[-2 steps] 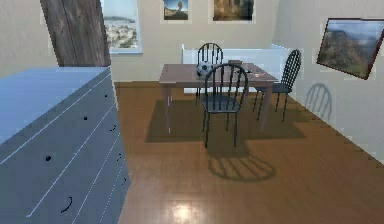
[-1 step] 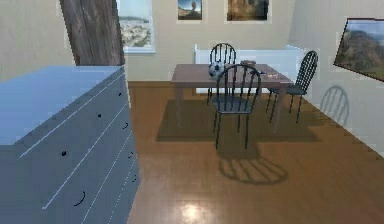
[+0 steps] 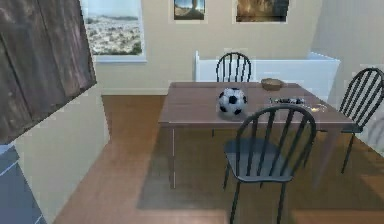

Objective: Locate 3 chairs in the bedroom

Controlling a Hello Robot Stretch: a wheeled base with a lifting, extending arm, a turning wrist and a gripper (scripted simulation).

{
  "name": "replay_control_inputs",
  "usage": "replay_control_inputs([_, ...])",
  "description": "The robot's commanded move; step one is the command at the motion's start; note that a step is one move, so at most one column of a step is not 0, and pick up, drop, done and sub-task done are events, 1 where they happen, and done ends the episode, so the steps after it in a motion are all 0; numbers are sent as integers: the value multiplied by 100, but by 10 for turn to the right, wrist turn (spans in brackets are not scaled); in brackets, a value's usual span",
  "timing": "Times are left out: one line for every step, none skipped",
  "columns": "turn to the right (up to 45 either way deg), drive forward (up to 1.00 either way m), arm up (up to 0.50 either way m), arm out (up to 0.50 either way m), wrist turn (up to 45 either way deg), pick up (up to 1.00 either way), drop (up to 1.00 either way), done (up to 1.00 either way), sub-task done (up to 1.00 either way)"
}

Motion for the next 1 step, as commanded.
replay_control_inputs([0,45,0,0,0,0,0,0,0])
